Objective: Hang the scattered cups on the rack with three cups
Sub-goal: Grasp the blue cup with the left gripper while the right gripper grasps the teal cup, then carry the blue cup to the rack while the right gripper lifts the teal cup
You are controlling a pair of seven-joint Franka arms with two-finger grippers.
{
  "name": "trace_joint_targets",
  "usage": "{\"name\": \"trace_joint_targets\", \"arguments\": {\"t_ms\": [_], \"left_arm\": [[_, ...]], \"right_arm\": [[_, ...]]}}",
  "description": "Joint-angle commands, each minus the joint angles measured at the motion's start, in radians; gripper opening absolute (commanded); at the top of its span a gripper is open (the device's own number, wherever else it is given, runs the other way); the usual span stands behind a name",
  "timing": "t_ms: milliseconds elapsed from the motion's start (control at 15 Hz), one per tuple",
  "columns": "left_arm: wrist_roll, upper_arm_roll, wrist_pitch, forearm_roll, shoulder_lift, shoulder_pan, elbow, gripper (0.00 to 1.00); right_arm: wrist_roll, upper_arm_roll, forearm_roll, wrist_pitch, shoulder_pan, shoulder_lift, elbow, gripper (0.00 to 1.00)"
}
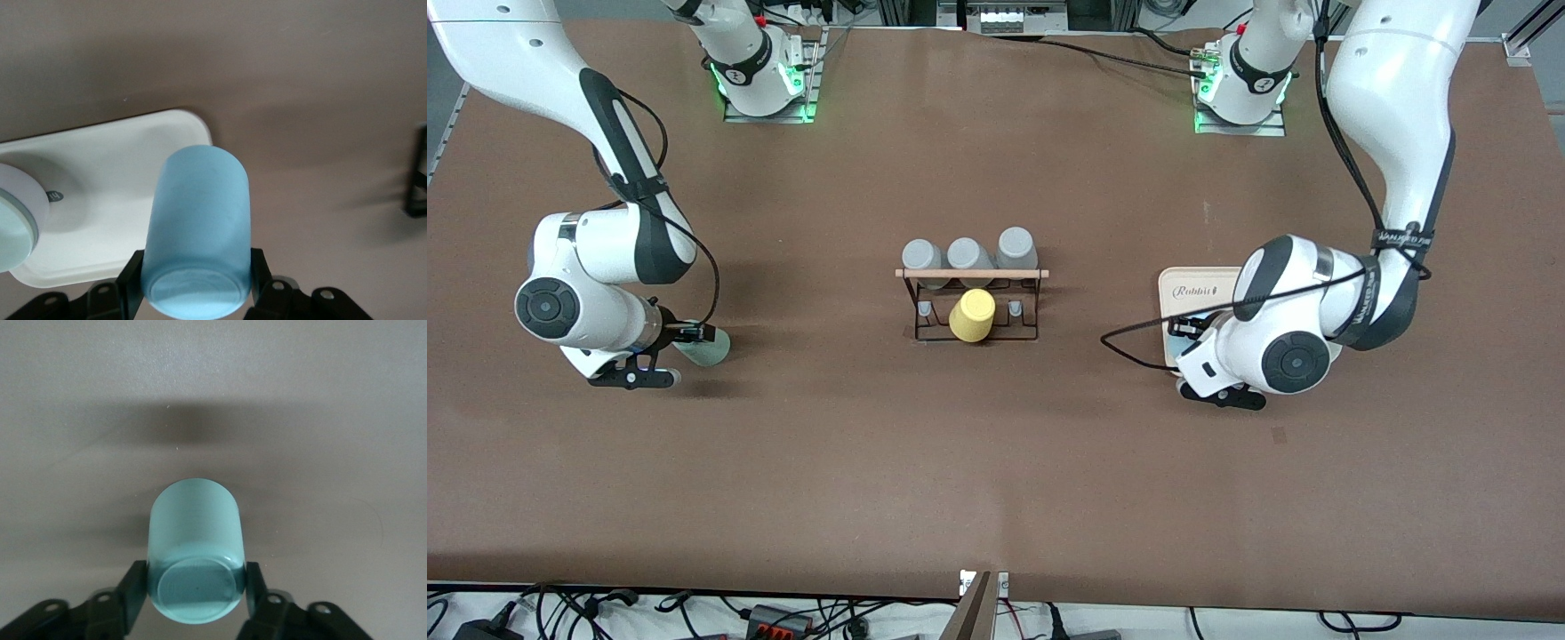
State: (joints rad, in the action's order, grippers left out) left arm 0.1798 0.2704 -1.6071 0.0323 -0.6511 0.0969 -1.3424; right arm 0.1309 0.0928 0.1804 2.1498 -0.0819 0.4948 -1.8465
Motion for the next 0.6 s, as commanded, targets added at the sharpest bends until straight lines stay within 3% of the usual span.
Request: {"name": "trace_joint_targets", "arguments": {"t_ms": [0, 200, 400, 533], "left_arm": [[0.094, 0.085, 0.075, -0.031, 0.007, 0.018, 0.110, 0.03], [0.362, 0.151, 0.059, -0.034, -0.005, 0.097, 0.202, 0.03], [0.619, 0.151, -0.011, -0.035, -0.009, 0.191, 0.227, 0.03], [0.655, 0.153, -0.039, -0.057, -0.027, 0.214, 0.227, 0.06]], "right_arm": [[-0.016, 0.010, 0.011, 0.013, -0.009, -0.013, -0.022, 0.38], [-0.013, 0.018, 0.008, 0.001, 0.005, -0.024, 0.009, 0.32], [0.001, 0.019, -0.004, -0.140, 0.060, -0.032, 0.127, 0.32], [0.038, 0.025, -0.060, -0.206, 0.100, -0.032, 0.203, 0.32]]}}
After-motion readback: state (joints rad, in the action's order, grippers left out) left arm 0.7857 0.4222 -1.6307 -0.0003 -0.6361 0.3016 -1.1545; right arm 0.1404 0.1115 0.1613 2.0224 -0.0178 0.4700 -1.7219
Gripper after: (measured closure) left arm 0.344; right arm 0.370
